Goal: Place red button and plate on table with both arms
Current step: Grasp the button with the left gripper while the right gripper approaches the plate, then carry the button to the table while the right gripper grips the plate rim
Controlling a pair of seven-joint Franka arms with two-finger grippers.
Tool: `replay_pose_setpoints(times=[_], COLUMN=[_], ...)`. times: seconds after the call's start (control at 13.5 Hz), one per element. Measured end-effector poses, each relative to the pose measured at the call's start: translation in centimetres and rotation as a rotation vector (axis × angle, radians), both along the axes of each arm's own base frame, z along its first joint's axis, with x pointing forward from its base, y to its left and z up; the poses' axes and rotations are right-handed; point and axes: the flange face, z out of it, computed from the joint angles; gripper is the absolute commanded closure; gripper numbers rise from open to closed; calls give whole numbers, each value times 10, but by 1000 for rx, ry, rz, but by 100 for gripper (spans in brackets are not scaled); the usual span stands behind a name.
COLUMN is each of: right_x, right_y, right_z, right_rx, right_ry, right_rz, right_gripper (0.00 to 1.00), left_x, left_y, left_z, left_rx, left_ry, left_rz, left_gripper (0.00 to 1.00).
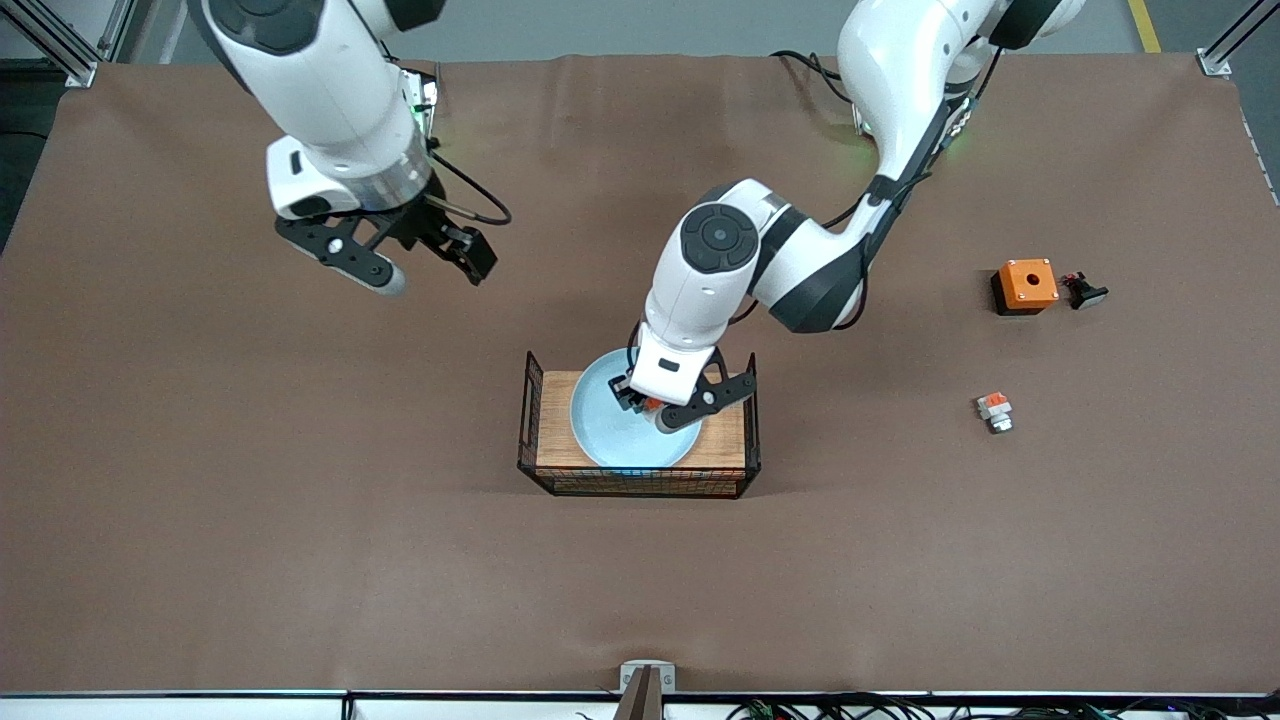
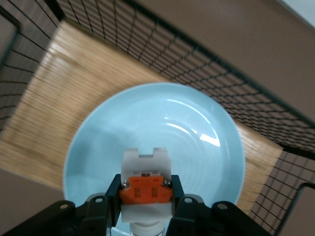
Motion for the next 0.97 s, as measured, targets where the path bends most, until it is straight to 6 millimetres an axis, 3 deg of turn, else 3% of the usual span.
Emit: replay_pose_setpoints(times=[0.22,0.45,0.74,0.97], right_x=[6,11,9,9], right_y=[28,54,89,106], right_z=[-26,-58,-92,-110], right_rx=[14,20,36,58], right_ry=[-22,-29,-45,-62], right_rz=[-82,-155,-195,-292], right_gripper=[2,0,0,0], left_x=[9,25,51,71], left_y=[43,107,209,293], left_z=[71,125,156,154], left_rx=[18,93,176,226], left_ry=[-14,-57,-27,26], left_rz=[47,87,28,-30], left_gripper=[100,100,100,100])
